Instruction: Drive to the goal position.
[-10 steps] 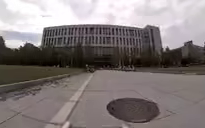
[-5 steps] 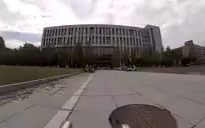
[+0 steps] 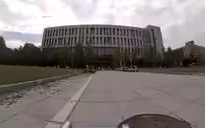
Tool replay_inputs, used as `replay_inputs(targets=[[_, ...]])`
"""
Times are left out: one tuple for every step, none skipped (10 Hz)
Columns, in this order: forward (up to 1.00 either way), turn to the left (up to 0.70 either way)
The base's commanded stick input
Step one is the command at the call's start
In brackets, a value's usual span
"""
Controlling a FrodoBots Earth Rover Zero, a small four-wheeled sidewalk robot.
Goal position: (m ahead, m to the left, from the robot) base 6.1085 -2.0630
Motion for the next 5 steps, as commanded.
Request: replay_inputs(targets=[[0.7, 0.0], [0.7, 0.0], [0.7, 0.0], [0.7, 0.0], [0.7, 0.0]])
